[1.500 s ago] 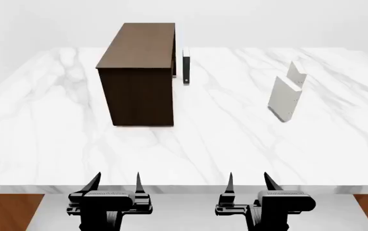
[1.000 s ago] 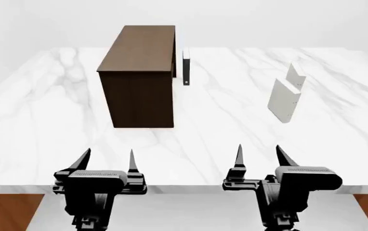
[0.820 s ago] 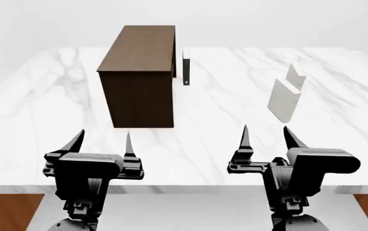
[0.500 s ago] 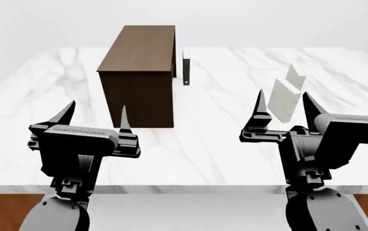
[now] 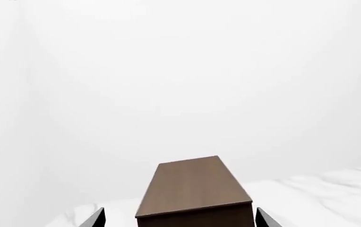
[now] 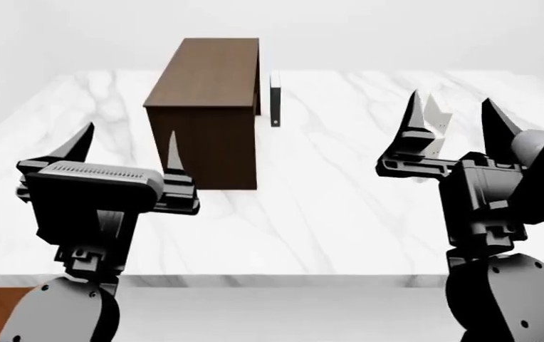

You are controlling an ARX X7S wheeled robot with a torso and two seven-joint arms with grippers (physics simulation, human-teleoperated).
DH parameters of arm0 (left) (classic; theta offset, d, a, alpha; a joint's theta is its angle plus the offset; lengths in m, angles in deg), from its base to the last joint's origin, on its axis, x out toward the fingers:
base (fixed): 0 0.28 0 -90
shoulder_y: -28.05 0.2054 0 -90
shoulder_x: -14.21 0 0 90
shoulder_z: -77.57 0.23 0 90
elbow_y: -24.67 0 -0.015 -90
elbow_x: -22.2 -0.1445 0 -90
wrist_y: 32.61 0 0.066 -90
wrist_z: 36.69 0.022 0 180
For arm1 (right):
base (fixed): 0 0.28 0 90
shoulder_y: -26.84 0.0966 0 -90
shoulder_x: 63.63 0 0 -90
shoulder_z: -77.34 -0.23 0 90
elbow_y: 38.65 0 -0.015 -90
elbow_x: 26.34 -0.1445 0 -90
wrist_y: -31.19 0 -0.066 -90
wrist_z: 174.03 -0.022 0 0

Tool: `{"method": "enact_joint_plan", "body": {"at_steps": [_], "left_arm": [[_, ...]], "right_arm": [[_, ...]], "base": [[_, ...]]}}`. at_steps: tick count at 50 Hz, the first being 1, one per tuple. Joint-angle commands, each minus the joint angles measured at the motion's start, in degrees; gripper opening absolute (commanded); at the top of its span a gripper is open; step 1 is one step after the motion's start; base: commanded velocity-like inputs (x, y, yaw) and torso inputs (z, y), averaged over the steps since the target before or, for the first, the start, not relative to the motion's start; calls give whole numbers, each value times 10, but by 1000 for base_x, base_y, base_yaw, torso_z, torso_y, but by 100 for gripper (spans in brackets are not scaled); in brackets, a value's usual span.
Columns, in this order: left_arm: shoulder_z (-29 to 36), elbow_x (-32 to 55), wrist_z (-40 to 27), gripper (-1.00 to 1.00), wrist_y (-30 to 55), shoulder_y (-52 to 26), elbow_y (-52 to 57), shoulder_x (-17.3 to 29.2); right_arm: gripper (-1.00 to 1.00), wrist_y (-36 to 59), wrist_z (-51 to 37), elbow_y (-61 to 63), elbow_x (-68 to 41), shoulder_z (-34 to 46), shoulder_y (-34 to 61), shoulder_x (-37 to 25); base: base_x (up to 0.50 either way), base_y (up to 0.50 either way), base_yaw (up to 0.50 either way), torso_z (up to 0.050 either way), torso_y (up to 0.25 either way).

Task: Pick up the book on the right and place it under the cabinet shelf.

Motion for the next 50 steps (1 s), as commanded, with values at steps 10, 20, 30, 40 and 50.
{"method": "enact_joint_plan", "body": {"at_steps": [10, 20, 30, 40, 50], "left_arm": [[-4, 12, -5, 100, 14, -12, 4, 5], [-6, 16, -7, 100, 13, -11, 4, 9], [-7, 19, -10, 100, 14, -8, 9, 13], [-13, 27, -10, 100, 31, -17, 17, 18], [-28, 50, -5, 100, 74, -68, 13, 19]], "right_arm": [[100, 22, -36, 0, 2, -1, 28, -4], [100, 34, -35, 1, -11, 1, 28, -8], [100, 27, -28, 10, -17, 6, 21, -17], [100, 46, -36, 22, -38, -7, 35, -16], [100, 80, -46, 20, -54, -9, 71, -23]], "base": [[0, 0, 0, 49, 0], [0, 0, 0, 50, 0], [0, 0, 0, 50, 0], [0, 0, 0, 50, 0], [0, 0, 0, 50, 0]]}}
